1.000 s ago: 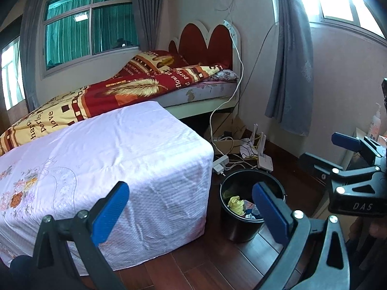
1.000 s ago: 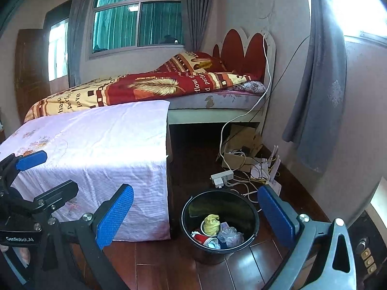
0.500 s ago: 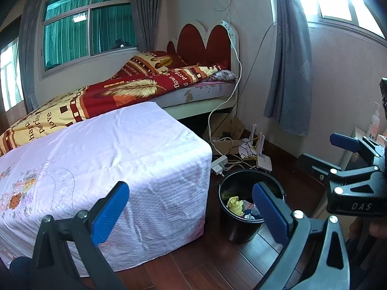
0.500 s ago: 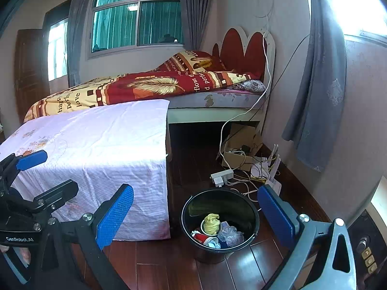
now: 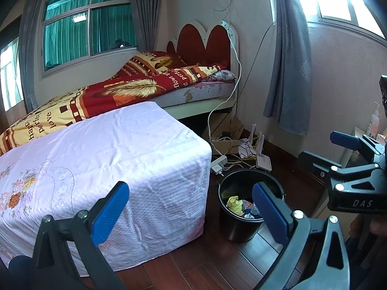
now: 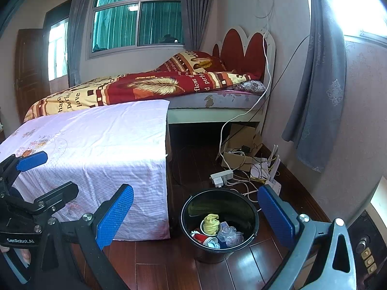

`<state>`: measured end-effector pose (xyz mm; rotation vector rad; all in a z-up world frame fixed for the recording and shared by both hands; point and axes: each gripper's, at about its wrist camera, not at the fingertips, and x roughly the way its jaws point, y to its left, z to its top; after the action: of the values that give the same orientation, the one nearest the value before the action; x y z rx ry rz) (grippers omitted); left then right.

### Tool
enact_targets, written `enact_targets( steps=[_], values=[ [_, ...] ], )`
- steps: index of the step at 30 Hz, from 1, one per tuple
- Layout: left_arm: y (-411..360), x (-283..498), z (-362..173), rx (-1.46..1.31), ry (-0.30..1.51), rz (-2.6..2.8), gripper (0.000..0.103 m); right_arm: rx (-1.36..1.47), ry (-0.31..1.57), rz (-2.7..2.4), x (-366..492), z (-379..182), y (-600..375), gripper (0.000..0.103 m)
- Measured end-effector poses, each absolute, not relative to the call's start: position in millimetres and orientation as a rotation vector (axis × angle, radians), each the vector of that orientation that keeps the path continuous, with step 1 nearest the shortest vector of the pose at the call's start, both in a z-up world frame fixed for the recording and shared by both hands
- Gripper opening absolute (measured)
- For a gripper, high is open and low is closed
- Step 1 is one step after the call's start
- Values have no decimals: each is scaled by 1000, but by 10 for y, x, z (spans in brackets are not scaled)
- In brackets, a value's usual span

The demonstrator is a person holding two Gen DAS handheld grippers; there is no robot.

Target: Collect trash

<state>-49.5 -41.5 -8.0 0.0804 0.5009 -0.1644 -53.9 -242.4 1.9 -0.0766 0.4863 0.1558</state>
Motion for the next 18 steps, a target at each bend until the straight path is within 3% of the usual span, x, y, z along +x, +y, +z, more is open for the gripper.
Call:
enact_targets(
  steps=[18],
  values=[
    [-454,-494,-64,76,498,-168,102,-76,483,154,-543,31,-2437,103]
  ],
)
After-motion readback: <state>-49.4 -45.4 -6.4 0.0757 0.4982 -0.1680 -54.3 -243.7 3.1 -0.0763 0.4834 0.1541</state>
